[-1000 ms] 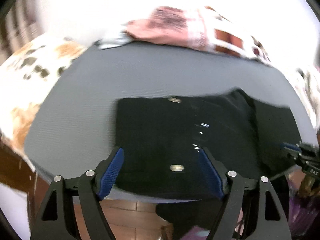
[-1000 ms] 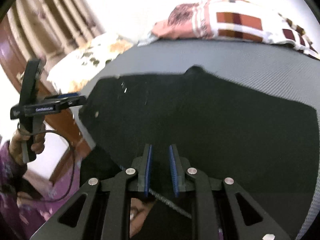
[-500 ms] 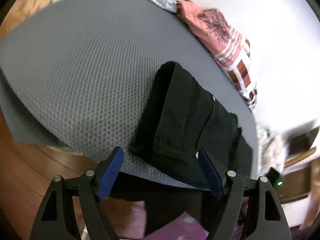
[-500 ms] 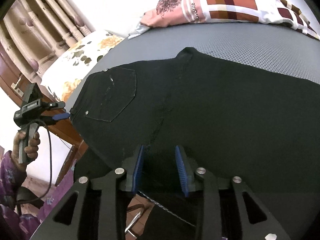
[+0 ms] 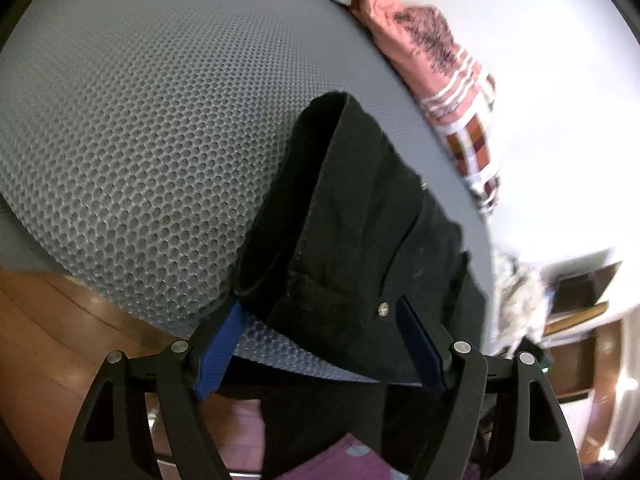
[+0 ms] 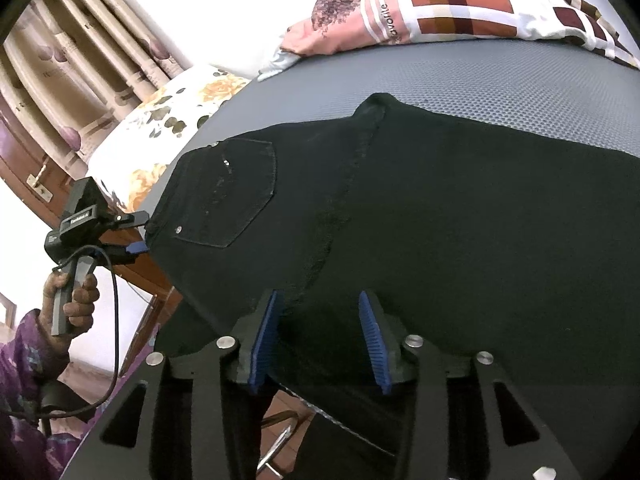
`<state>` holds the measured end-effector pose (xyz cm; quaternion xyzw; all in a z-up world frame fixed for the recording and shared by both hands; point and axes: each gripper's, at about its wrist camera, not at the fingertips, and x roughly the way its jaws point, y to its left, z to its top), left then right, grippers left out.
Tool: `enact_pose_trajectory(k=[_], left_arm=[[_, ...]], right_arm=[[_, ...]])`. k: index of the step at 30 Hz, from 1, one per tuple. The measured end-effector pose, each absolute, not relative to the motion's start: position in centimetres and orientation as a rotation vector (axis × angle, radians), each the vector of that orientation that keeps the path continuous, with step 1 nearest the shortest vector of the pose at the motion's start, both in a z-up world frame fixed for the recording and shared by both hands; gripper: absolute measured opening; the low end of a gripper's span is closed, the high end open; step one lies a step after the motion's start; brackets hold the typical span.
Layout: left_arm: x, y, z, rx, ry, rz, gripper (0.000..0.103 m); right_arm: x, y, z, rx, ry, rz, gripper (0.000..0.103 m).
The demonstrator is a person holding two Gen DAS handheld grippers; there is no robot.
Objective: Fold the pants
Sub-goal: 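Grasp the jeans waistband with the left gripper and lift it toward the folded leg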
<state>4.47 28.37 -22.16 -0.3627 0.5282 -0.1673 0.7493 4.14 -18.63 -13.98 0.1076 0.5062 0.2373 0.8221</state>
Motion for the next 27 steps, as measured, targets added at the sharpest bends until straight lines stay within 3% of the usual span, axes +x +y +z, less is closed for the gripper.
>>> enact_pose_trajectory(k=[3, 9, 15, 19, 22, 27], left_arm=[[3.3, 29.7, -21.7, -0.923, 1.025, -0.457, 0.076], [3.7, 28.7, -22.7, -0.893, 1.106, -0.443, 0.076], [4.0, 27.1, -22.4, -0.829, 1.109, -0.435, 0.078], [3.6, 27.5, -20.7, -0.882, 0.983, -0.474, 0.078], [4.1, 27.6, -20.7, -0.857, 0.989, -0.442, 0.070], [4.1, 27.0, -22.4, -0.867, 1.043, -0.421, 0.068]], right_arm=[[4.1, -18.6, -13.9, 0.232, 1.075, 0.512, 0.044], [4.1, -18.3, -13.9, 0.235, 1.071, 0.532, 0.055], [4.1, -18.3, -13.9, 0.239, 1.070, 0.542, 0.059], [4.1, -18.2, -13.9, 0.237, 1.069, 0.544, 0.060], [4.1, -18.2, -13.8, 0.243, 1.069, 0.545, 0.061], [4.1, -18.1, -13.8, 0.242, 1.069, 0.549, 0.064]])
